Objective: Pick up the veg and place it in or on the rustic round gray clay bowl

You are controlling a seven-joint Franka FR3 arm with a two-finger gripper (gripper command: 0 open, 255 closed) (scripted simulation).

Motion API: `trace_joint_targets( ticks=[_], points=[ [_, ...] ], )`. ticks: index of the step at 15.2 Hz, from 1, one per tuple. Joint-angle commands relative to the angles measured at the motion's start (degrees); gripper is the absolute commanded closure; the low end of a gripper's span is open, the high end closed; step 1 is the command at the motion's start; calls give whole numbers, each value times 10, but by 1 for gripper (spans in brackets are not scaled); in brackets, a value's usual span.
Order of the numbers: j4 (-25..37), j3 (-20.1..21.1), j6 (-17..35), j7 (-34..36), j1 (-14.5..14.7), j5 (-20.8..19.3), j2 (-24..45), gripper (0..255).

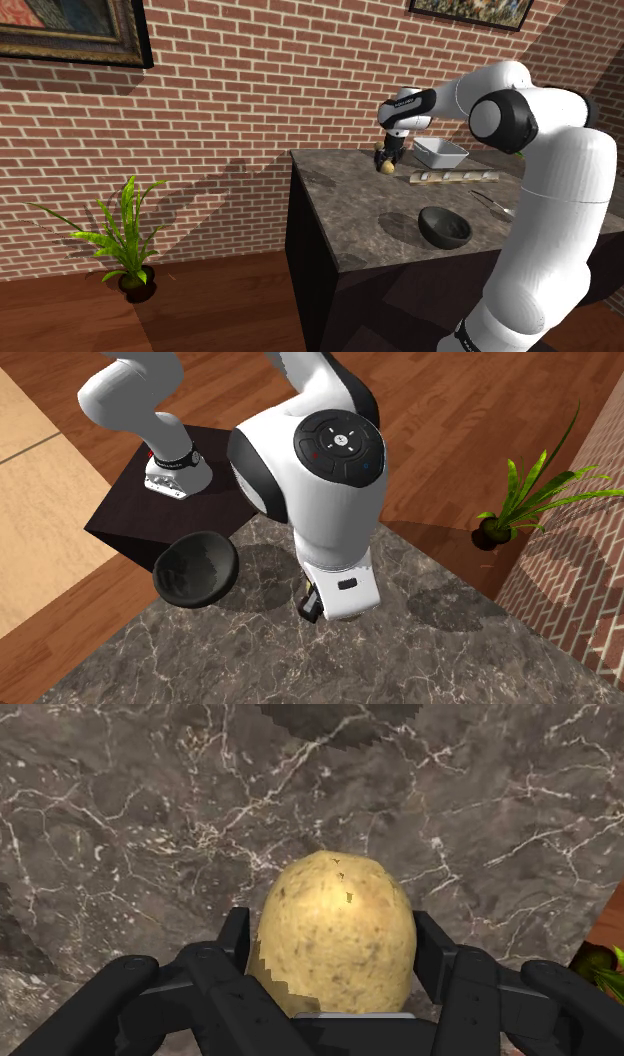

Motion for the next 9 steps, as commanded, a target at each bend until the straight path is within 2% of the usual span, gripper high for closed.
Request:
trace_joint_targets(
  ticks=[1,4,9],
  points=[
    [7,-1,-13,3,2,-3,-6,255],
    [18,-2,-30,5,2,-6,-13,255],
    [-114,-19,6,-5,0,-42,-115,255]
  ],
)
